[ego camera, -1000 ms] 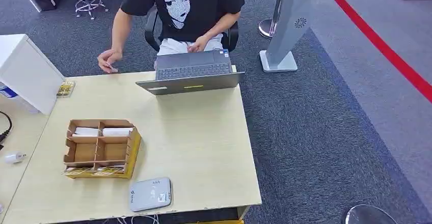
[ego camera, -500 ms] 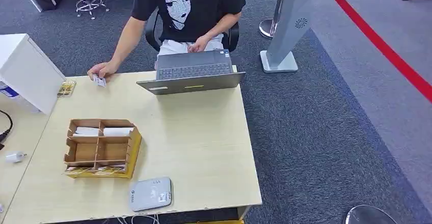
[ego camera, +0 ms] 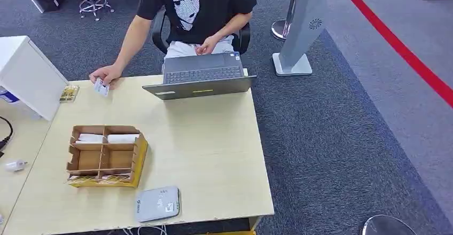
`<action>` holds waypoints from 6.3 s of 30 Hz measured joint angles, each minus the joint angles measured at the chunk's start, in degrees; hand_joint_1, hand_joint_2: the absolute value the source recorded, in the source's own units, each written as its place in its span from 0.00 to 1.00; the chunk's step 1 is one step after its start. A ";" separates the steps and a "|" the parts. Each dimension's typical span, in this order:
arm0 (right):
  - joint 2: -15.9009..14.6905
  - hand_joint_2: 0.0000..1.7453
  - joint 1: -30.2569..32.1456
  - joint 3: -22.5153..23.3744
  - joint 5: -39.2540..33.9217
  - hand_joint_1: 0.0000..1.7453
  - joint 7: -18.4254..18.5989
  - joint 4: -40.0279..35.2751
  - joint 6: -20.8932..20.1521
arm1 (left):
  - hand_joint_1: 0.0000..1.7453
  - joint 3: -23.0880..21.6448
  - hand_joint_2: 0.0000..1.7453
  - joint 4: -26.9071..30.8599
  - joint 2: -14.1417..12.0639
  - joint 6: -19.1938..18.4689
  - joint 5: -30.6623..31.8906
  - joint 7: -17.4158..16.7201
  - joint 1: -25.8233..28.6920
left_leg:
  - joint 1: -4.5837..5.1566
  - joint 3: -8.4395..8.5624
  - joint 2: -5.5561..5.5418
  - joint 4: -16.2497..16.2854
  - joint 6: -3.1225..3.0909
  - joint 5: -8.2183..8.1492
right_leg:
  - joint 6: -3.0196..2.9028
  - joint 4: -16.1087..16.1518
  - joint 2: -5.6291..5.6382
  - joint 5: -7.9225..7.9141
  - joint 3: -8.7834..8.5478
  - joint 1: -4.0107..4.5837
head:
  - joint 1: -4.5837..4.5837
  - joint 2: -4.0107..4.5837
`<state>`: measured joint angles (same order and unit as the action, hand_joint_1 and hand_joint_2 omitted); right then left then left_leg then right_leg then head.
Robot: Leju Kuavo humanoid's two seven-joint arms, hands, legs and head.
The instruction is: Pass the card to the sensor for recognition and then transmit it.
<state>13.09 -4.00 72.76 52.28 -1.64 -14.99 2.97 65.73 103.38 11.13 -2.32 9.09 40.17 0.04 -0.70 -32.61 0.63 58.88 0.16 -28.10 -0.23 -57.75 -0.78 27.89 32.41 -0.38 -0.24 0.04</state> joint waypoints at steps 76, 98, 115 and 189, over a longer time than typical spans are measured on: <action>-1.49 1.00 -2.15 -1.92 6.03 0.00 0.59 2.08 -0.98 | 0.00 -77.14 1.00 -32.49 -16.31 9.99 76.00 -42.71 -43.26 | 0.02 -0.27 0.28 0.08 0.10 0.54 | -0.09 -0.03 0.25 -0.67 0.40 -0.01 | -0.04 0.00; -1.46 1.00 -2.02 -1.95 6.34 0.00 0.96 2.21 -0.57 | 1.00 -82.10 1.00 -41.51 -15.80 12.81 76.00 -41.46 -43.11 | 0.02 -0.31 0.36 0.07 0.07 0.57 | -0.13 -0.04 0.33 -0.71 0.46 -0.01 | -0.04 0.00; -1.46 1.00 -1.95 -1.92 6.01 0.00 0.94 2.21 0.13 | 1.00 -79.65 1.00 -31.19 -12.79 15.41 76.00 -36.90 -35.80 | 0.02 -0.37 0.33 0.07 0.06 0.55 | -0.11 -0.04 0.30 -0.69 0.47 -0.01 | -0.04 0.00; -0.55 1.00 -3.38 2.78 -16.85 0.00 -35.71 -4.55 -20.20 | 1.00 -69.82 1.00 -26.36 1.01 24.33 59.78 -18.82 5.57 | 0.07 -0.35 0.33 0.05 -0.08 0.33 | -0.01 0.02 0.24 -0.53 0.45 -0.06 | -0.11 0.00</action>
<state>12.55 -7.38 75.54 35.43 -37.35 -19.54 -17.22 -4.09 77.02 12.13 22.01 68.87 21.35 5.61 -0.64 -32.97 0.96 58.92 0.09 -27.77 -0.24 -57.73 -0.54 27.36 32.86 -0.43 -0.35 0.04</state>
